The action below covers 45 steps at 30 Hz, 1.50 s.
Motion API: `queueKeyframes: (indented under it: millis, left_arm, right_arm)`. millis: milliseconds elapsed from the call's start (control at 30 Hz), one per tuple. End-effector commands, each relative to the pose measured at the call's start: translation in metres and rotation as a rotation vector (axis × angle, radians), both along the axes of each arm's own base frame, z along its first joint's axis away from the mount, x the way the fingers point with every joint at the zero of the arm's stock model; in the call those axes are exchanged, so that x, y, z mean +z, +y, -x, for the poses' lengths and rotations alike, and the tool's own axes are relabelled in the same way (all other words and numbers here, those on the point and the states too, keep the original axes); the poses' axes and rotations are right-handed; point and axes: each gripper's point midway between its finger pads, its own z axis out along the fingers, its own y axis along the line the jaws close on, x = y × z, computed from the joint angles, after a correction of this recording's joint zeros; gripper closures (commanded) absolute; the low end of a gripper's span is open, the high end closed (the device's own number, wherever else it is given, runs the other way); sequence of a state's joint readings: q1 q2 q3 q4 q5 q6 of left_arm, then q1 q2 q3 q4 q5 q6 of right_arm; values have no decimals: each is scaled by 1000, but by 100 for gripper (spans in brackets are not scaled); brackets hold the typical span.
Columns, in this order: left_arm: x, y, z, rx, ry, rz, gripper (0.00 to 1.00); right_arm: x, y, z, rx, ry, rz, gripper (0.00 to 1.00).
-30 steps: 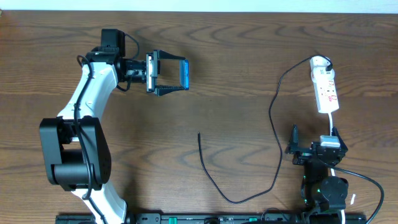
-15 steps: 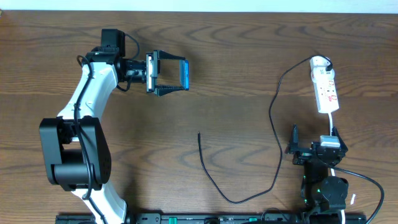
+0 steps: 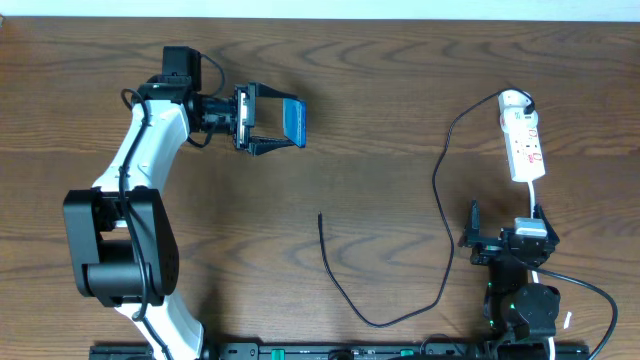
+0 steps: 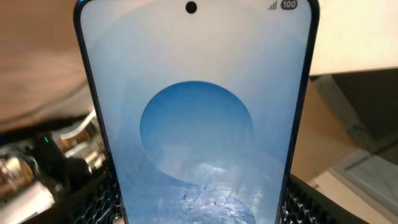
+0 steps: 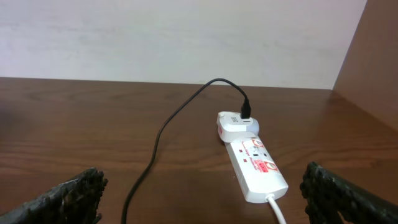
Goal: Plug charger to phone and switch on socket
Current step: 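Hold the phone raised in the left gripper, then tilt the phone upright with the left gripper, bottom edge down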
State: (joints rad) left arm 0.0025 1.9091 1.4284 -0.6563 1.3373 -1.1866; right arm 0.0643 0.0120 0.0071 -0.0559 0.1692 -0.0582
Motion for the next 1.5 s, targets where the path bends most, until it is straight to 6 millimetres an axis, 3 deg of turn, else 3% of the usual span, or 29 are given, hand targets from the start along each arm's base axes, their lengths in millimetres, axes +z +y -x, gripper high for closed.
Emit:
queueKeyframes:
  millis: [0,467,667,867,1467]
  left_arm:
    - [17,0,-9,-10,-176,-46,92]
    - [29,-1,-44,-15,-554,-119,93]
    - [19,-14,-53,-2,-591,-216,93]
    - [29,-30,-61,-12,-705,-222,93]
    - [21,-23,-75,45,-709,-315,93]
  right_arm:
    - [0,1,0,2,-2,-12,1]
    - [0,1,0,2,-2,-12,1]
    - [0,1,0,2,-2,-12,1]
    - [0,1,0,2,-2,-12,1]
    - [0,1,0,2,-2,-12,1]
